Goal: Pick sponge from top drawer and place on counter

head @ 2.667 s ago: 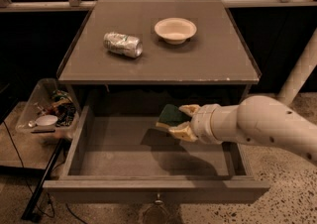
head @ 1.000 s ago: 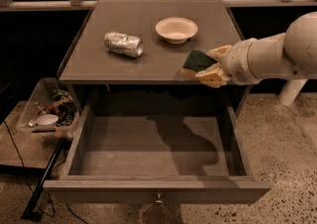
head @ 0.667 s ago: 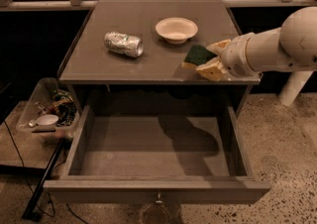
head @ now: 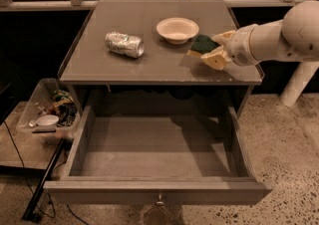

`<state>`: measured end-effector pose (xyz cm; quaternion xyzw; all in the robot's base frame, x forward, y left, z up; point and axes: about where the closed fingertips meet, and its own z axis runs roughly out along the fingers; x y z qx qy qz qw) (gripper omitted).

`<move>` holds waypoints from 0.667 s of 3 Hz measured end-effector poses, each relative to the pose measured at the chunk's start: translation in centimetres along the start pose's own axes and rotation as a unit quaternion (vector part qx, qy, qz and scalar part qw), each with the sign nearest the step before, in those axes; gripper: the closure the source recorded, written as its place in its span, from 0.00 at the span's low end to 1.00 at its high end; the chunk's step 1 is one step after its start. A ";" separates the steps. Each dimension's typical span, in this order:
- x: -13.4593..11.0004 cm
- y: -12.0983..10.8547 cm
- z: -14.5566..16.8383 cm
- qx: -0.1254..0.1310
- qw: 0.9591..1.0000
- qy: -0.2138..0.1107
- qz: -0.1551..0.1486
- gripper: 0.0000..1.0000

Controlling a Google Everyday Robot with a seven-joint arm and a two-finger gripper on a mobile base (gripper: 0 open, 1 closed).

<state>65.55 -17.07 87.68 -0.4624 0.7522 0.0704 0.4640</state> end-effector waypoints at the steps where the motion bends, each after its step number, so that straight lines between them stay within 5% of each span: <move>1: 0.4 -1.8 1.0 -0.004 1.000 -0.007 0.017 1.00; 2: 1.1 -2.6 2.2 -0.012 0.999 -0.004 0.040 1.00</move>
Offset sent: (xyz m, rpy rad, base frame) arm 0.0475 -0.0187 -0.0197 0.0949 0.0967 -0.0512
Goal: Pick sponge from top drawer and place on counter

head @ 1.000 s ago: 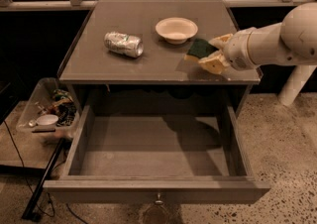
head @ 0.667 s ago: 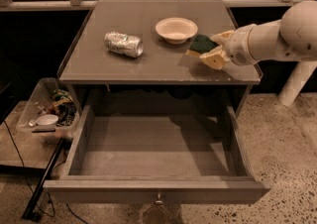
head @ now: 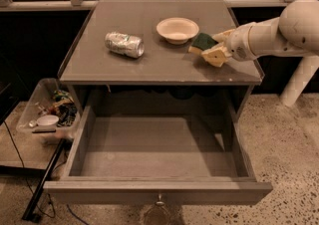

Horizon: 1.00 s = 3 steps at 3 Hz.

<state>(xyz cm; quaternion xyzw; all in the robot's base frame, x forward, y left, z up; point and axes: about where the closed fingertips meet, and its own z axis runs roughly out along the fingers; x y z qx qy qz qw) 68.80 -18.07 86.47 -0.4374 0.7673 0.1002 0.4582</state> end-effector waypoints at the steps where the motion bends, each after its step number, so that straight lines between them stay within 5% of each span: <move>1: 0.6 -0.5 1.1 -0.011 1.000 0.002 0.020 1.00; 2: 0.6 -0.6 1.1 -0.011 1.000 0.002 0.020 1.00; 3: 0.6 -0.6 1.1 -0.011 1.000 0.002 0.020 0.81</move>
Offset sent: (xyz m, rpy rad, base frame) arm 0.0086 -0.0008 -0.0084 0.0227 0.0334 -0.0061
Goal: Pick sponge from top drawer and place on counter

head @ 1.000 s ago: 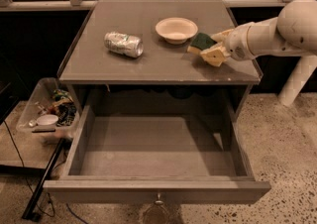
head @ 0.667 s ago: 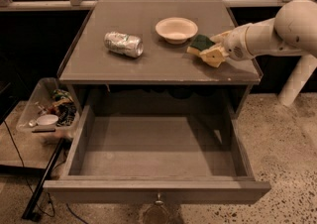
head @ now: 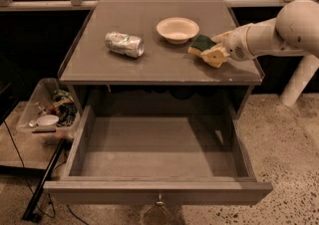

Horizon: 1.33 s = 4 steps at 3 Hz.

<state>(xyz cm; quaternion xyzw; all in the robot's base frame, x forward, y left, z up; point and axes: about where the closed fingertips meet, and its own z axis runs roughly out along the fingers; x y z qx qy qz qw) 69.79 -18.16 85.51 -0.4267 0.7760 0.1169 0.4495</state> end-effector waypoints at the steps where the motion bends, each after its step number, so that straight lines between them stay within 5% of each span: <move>1: 0.0 0.0 0.0 0.000 1.000 0.000 0.000 0.58; 3: 0.0 0.0 0.0 0.000 1.000 0.000 0.000 0.12; 4: 0.0 0.0 0.0 0.000 1.000 0.000 0.000 0.00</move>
Offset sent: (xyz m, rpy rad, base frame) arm 0.0000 0.0000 0.0000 0.0000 0.0000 0.0000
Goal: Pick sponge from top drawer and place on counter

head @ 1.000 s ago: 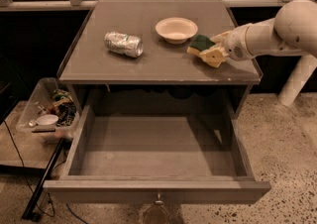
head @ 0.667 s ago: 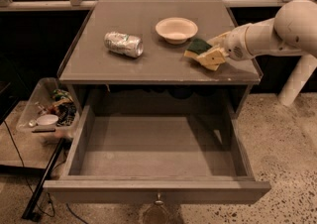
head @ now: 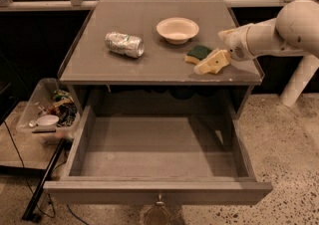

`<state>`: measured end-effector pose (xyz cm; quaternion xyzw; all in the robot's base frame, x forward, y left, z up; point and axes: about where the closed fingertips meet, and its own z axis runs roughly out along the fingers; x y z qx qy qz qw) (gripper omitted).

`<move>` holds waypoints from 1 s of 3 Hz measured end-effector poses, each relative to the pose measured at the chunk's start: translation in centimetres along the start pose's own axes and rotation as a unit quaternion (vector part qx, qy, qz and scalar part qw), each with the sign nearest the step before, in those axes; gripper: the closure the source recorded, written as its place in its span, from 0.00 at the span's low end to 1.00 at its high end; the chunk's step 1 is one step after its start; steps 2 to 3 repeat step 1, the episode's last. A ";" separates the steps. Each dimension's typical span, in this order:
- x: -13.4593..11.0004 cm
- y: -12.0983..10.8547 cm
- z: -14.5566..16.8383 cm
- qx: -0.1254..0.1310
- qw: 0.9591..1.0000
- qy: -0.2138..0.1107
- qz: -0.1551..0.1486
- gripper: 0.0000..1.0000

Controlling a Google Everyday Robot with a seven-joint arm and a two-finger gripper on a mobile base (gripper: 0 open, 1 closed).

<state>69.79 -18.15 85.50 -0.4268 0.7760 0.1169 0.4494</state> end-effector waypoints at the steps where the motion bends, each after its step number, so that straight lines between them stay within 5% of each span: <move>1: 0.0 0.0 0.0 0.000 1.000 0.000 0.000 0.00; 3: 0.0 0.0 0.0 0.000 1.000 0.000 0.000 0.00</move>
Offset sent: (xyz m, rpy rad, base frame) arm 0.0000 0.0000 0.0000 0.0000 0.0000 0.0000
